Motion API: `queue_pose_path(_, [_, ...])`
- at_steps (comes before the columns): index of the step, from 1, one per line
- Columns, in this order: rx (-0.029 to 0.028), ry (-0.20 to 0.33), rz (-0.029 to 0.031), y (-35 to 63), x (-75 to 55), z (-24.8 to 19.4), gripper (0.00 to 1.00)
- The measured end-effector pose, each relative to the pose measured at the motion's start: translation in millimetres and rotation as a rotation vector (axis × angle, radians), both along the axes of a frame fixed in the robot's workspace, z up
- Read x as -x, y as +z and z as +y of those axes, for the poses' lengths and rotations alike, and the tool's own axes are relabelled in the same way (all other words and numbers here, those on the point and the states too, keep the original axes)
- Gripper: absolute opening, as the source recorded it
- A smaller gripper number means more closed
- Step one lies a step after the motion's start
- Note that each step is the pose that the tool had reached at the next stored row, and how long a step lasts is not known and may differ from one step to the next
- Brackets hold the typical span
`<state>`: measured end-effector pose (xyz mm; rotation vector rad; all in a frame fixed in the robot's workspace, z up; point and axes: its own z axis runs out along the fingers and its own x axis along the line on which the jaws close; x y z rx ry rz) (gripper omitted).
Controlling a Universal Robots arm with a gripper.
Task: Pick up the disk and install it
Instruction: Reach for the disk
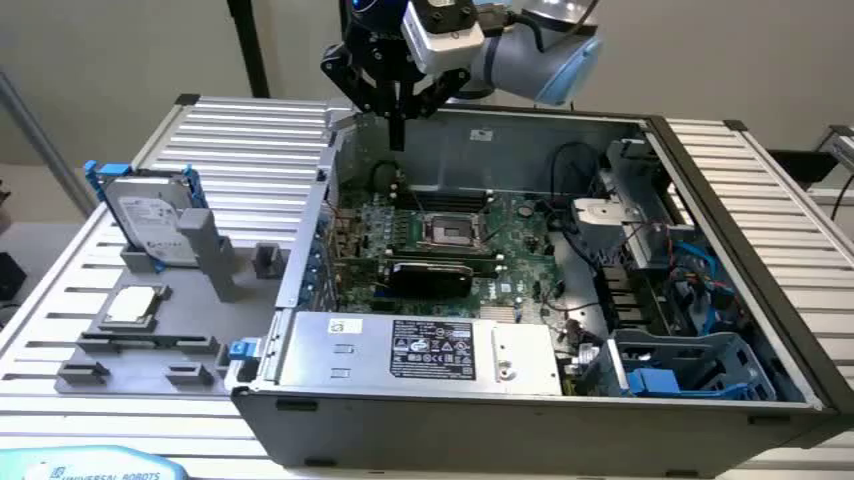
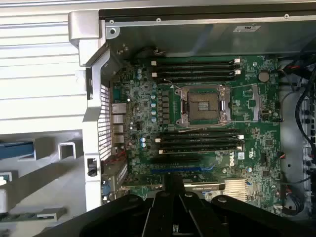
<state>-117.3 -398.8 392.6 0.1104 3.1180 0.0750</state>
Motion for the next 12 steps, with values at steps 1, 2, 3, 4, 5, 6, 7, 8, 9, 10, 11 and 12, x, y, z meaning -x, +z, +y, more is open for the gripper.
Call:
queue_pose_path(1, [0.0000,0.000,0.0000,0.0,0.0,0.0,0.11])
queue_pose_path(2, [0.0000,0.000,0.0000,0.0,0.0,0.0,0.11])
queue_pose_path(3, [0.0000,0.000,0.0000,0.0,0.0,0.0,0.11])
queue_pose_path(4, [0.0001,0.000,0.0000,0.0,0.0,0.0,0.11])
queue_pose_path(5, [0.0000,0.000,0.0000,0.0,0.0,0.0,0.11])
queue_pose_path(6, [0.0001,0.000,0.0001,0.0,0.0,0.0,0.11])
queue_pose_path(7, [0.0000,0.000,0.0000,0.0,0.0,0.0,0.11])
queue_pose_path(8, [0.0000,0.000,0.0000,0.0,0.0,0.0,0.11])
queue_pose_path(9, [0.0000,0.000,0.0000,0.0,0.0,0.0,0.11])
queue_pose_path(10, [0.0001,0.000,0.0000,0.0,0.0,0.0,0.11])
queue_pose_path(11, [0.0000,0.000,0.0000,0.0,0.0,0.0,0.11])
queue_pose_path(12, [0.0000,0.000,0.0000,0.0,0.0,0.0,0.11])
